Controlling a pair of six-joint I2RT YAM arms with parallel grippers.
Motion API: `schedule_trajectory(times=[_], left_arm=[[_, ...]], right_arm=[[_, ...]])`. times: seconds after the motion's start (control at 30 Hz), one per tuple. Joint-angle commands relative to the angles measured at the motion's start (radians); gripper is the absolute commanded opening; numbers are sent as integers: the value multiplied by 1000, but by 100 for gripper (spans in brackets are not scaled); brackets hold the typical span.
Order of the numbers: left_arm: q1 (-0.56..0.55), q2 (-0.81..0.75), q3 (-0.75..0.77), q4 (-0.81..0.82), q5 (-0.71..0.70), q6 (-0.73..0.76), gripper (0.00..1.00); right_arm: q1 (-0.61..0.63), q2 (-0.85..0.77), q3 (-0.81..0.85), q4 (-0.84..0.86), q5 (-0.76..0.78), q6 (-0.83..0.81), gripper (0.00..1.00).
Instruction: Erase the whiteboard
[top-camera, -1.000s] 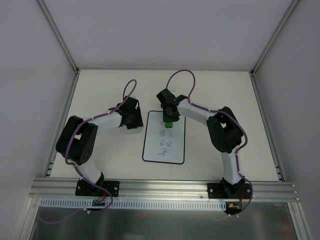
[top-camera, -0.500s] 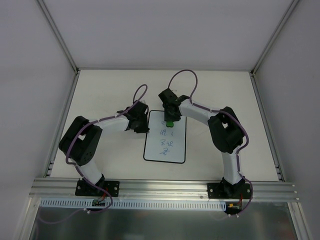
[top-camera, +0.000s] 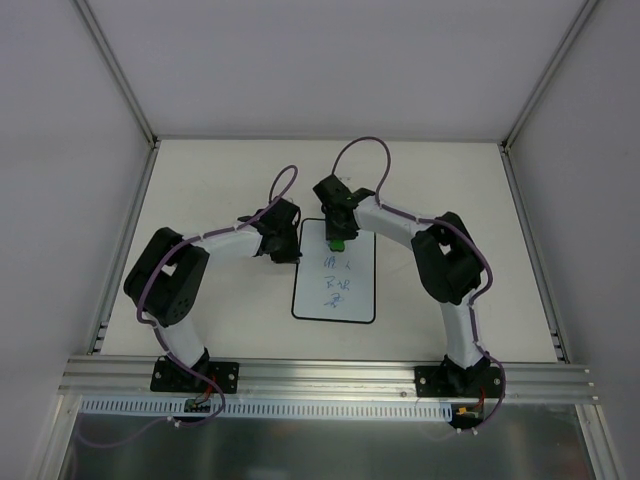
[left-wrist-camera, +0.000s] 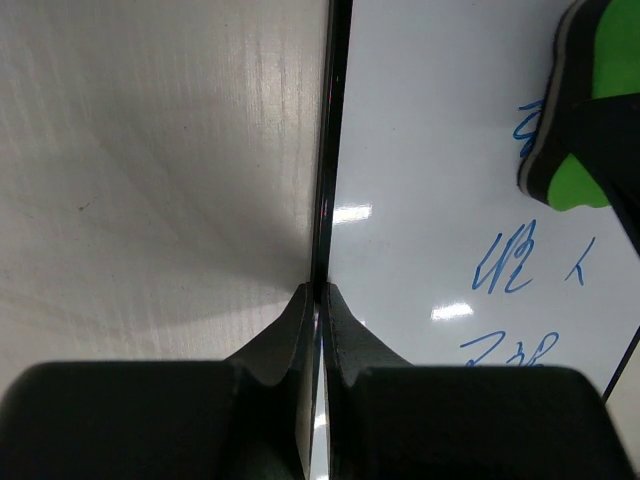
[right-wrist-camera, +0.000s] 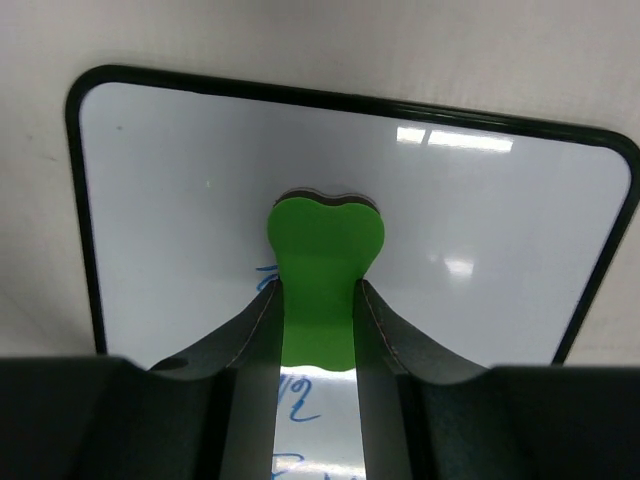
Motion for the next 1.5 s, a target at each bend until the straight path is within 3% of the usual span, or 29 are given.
schedule_trajectory(times=[0.0,0.33,0.67,1.27,1.47], left_arm=[[-21,88,-36,-89,-2,-5,0],[-19,96,-36,-96,-4,-15,0],[-19,99,-29,-109,-4,-19,0],[-21,113,-13,-113,1,-8,0],[-19,110,-19,-115,-4,-19,0]], right_arm=[[60,102,19,-31,-91,15,2],[33,76,16,-55,-29,19,2],[-127,-55,-138,-58,45,7,2],[46,97,63,-58,-73,39,2],[21,51,22,-60,-27,32,2]])
